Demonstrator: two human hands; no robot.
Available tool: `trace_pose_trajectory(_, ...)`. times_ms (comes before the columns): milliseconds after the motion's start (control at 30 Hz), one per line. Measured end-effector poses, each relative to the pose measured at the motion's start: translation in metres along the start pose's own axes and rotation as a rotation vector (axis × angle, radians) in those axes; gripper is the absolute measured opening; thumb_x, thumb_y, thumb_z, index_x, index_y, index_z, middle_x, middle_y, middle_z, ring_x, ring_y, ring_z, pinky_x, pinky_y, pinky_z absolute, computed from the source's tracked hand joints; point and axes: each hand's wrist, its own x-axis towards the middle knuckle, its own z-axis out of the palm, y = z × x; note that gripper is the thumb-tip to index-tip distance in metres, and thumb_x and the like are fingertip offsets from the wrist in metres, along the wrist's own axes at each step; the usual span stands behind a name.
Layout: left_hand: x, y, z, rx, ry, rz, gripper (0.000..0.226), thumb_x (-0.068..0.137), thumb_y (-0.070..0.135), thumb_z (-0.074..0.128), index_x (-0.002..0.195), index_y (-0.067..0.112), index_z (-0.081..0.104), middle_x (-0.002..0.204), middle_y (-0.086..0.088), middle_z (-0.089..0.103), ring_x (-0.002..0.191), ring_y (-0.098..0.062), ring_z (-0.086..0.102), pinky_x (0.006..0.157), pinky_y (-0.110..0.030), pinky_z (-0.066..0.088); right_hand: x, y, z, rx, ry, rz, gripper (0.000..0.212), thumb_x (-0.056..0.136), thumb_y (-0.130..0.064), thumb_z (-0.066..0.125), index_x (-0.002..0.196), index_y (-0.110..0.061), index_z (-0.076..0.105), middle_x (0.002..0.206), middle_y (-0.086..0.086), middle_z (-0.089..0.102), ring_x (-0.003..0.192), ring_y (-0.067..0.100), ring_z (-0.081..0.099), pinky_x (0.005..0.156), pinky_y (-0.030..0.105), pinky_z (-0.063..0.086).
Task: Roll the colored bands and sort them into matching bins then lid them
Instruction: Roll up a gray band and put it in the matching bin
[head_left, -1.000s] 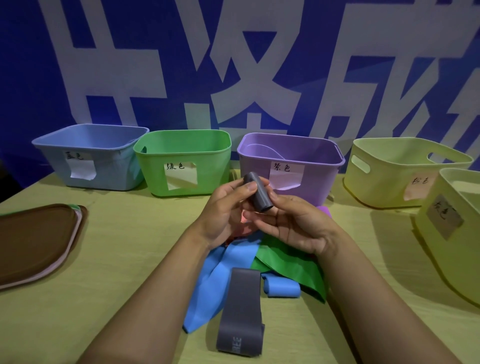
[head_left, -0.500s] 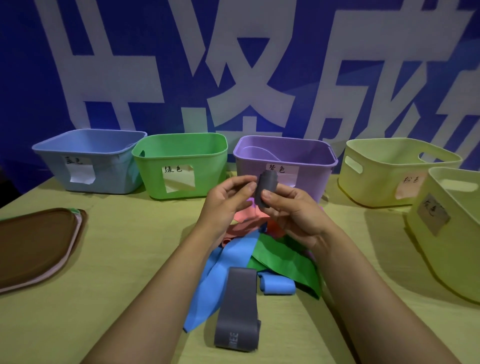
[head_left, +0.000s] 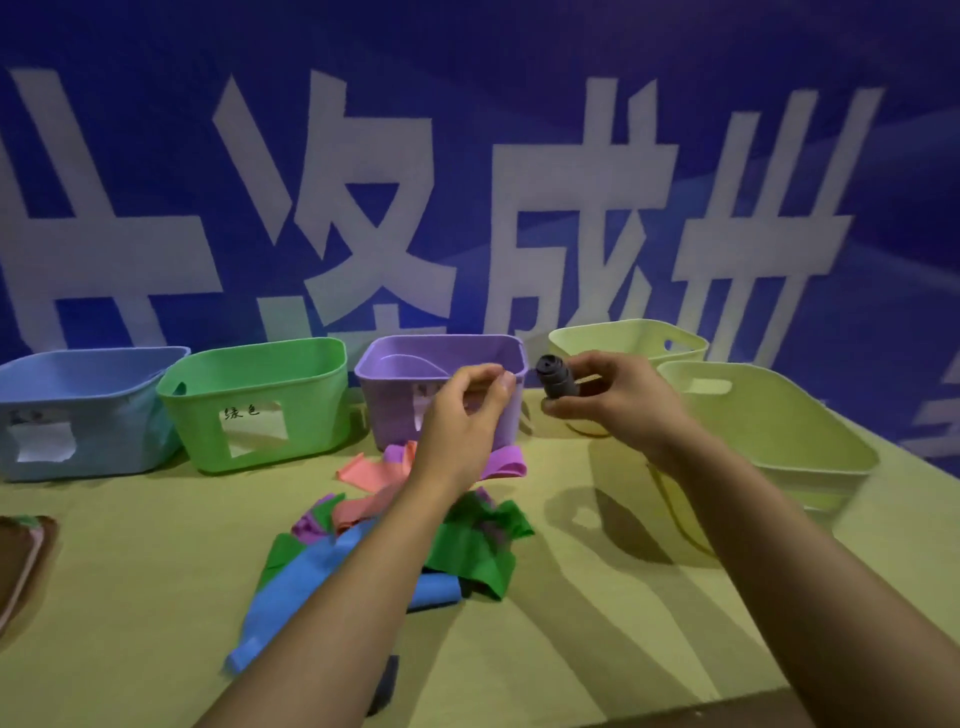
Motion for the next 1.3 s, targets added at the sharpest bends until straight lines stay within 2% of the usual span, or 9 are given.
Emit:
trace_pose_trajectory(333, -0.001, 0.026, 0.100, 0.103, -0.158, 0.038, 0.037, 0.099, 0.046, 0.063, 0.128, 0.023, 0.064, 0.122, 0.010, 0.068, 0.115, -0.006, 0.061, 0.103, -0.033, 0.050, 0.006, 0.031, -0.142, -0.544, 0.085, 0.264, 0.038, 0.076, -0.042, 0.086, 0.085, -0.007, 0.074, 0.079, 0.006, 0.071, 0.074, 0.015, 0.064, 0.063, 0.025, 0.048)
trace_pose_trajectory(567, -0.006, 0.025, 0.139, 0.127, -0.210, 0.018, 0.027, 0.098, 0.048, 0.062, 0.120, 0.032, 0.062, 0.121, 0.012, 0.066, 0.115, -0.005, 0.059, 0.093, -0.023, 0.046, 0.034, 0.092, -0.161, -0.928, -0.184, 0.494, 0.037, 0.077, -0.038, 0.088, 0.088, -0.011, 0.066, 0.080, 0.002, 0.069, 0.073, 0.015, 0.066, 0.068, 0.026, 0.052)
trace_pose_trajectory(667, -0.006, 0.021, 0.144, 0.131, -0.213, 0.020, 0.022, 0.098, 0.048, 0.062, 0.117, 0.037, 0.061, 0.122, 0.013, 0.066, 0.115, -0.004, 0.060, 0.092, -0.022, 0.045, 0.040, 0.110, -0.157, -1.086, -0.411, 0.621, 0.028, 0.089, -0.025, 0.078, 0.107, -0.009, 0.064, 0.096, 0.005, 0.068, 0.084, 0.016, 0.065, 0.086, 0.029, 0.055)
trace_pose_trajectory(800, -0.006, 0.014, 0.144, 0.143, -0.209, 0.004, 0.032, 0.098, 0.049, 0.062, 0.123, 0.029, 0.064, 0.122, 0.014, 0.066, 0.114, -0.002, 0.059, 0.093, -0.020, 0.046, 0.036, 0.123, -0.152, -1.091, -0.579, 0.555, 0.048, 0.096, -0.029, 0.068, 0.141, -0.022, 0.055, 0.142, -0.007, 0.054, 0.131, 0.022, 0.052, 0.113, 0.042, 0.041)
trace_pose_trajectory(867, -0.006, 0.011, 0.144, 0.150, -0.212, -0.006, 0.037, 0.098, 0.050, 0.062, 0.126, 0.026, 0.065, 0.122, 0.013, 0.066, 0.114, -0.003, 0.059, 0.095, -0.023, 0.047, 0.035, 0.132, -0.152, -0.967, -0.633, 0.471, 0.056, 0.102, -0.027, 0.060, 0.154, -0.031, 0.038, 0.147, -0.020, 0.037, 0.143, 0.017, 0.035, 0.122, 0.041, 0.025)
trace_pose_trajectory(1000, -0.007, 0.005, 0.145, 0.164, -0.226, -0.031, 0.040, 0.097, 0.052, 0.061, 0.127, 0.026, 0.065, 0.122, 0.012, 0.066, 0.114, -0.006, 0.060, 0.096, -0.027, 0.048, 0.027, 0.123, -0.151, -0.982, -0.664, 0.474, 0.046, 0.106, -0.029, 0.055, 0.145, -0.038, 0.033, 0.138, -0.021, 0.037, 0.140, 0.009, 0.030, 0.120, 0.032, 0.018)
trace_pose_trajectory(1133, -0.009, 0.004, 0.143, 0.175, -0.235, -0.033, 0.040, 0.097, 0.052, 0.061, 0.127, 0.025, 0.065, 0.121, 0.012, 0.067, 0.113, -0.007, 0.061, 0.098, -0.031, 0.051, 0.020, 0.105, -0.152, -1.089, -0.679, 0.485, 0.043, 0.102, -0.028, 0.062, 0.140, -0.031, 0.044, 0.113, -0.008, 0.044, 0.129, 0.027, 0.045, 0.116, 0.041, 0.031)
trace_pose_trajectory(1233, -0.009, 0.008, 0.136, 0.163, -0.217, -0.034, 0.039, 0.098, 0.049, 0.063, 0.127, 0.023, 0.066, 0.121, 0.010, 0.068, 0.113, -0.008, 0.062, 0.099, -0.031, 0.051, 0.024, 0.104, -0.155, -1.080, -0.651, 0.539, 0.028, 0.091, -0.037, 0.075, 0.114, -0.031, 0.060, 0.100, -0.016, 0.055, 0.110, 0.016, 0.055, 0.109, 0.037, 0.045)
trace_pose_trajectory(1300, -0.009, 0.012, 0.129, 0.161, -0.209, -0.027, 0.038, 0.098, 0.048, 0.063, 0.126, 0.023, 0.066, 0.122, 0.009, 0.068, 0.114, -0.009, 0.061, 0.098, -0.030, 0.050, 0.028, 0.103, -0.160, -0.973, -0.514, 0.531, 0.044, 0.084, -0.035, 0.083, 0.123, -0.019, 0.069, 0.102, -0.004, 0.068, 0.105, 0.018, 0.067, 0.098, 0.037, 0.056)
